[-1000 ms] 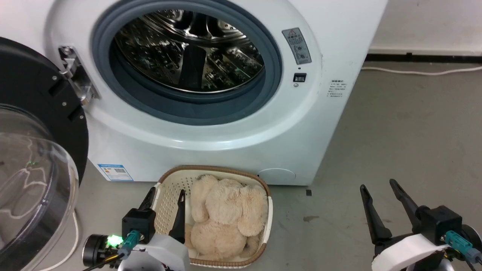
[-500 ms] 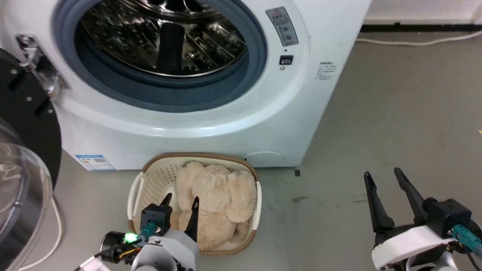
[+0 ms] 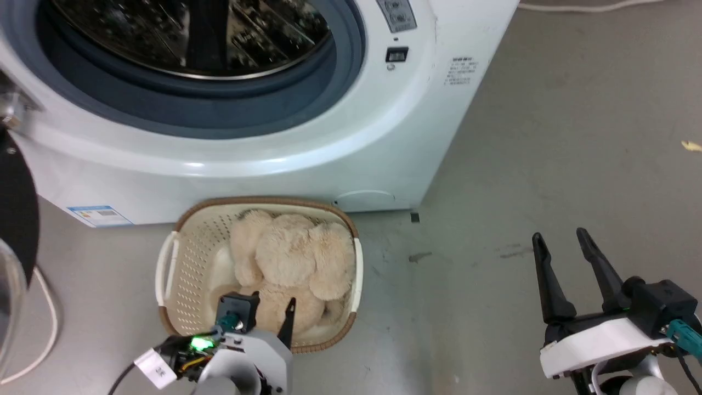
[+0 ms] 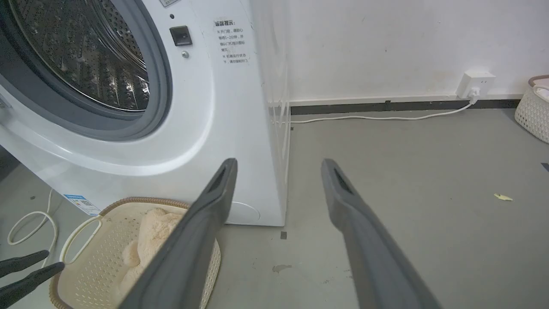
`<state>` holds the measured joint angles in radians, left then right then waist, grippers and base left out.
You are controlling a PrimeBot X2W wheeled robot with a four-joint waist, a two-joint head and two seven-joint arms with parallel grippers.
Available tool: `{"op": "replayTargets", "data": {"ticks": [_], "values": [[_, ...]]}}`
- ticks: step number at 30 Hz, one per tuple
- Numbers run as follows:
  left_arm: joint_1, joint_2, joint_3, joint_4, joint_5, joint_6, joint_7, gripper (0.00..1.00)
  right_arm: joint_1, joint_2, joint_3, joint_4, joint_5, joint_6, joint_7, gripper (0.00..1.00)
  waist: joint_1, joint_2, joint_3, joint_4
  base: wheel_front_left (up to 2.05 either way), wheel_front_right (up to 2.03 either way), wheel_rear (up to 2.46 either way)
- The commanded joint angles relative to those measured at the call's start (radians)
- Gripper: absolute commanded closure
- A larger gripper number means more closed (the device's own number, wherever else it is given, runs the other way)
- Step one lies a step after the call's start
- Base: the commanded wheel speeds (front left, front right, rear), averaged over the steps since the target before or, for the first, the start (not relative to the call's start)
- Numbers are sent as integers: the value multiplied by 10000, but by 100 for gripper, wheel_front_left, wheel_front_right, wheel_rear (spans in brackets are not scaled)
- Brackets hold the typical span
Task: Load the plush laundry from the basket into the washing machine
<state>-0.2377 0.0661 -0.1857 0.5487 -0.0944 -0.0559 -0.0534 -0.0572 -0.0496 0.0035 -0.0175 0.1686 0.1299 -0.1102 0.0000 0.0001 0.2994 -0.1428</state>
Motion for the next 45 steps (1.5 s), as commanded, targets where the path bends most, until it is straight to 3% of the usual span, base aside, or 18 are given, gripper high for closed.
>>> {"op": "replayTargets", "data": {"ticks": [1,9,26,35,45], "values": [[-321,87,-72,289,-106,-44,-41,0,-214,-4,20,-77,114,5,-129,0,0,-1,218,-103,0,0,0],[-1044,223,-240,1277,-432,-82,216,0,-437,-4,84,-142,314,5,-297,0,0,-1,868,-349,0,0,0],[-2894,799,-629,3118,-983,387,544,0,-890,-5,206,-263,965,6,-652,0,0,-1,2463,-846,0,0,0],[-4234,1298,-1341,4266,-949,407,778,0,-1267,-5,376,-308,1418,6,-881,0,0,-1,3635,-1243,0,0,0],[-5703,1446,-1400,5302,-1509,877,962,0,-1613,-6,669,-395,1630,7,-1091,0,0,-1,4642,-1618,0,0,0]]}}
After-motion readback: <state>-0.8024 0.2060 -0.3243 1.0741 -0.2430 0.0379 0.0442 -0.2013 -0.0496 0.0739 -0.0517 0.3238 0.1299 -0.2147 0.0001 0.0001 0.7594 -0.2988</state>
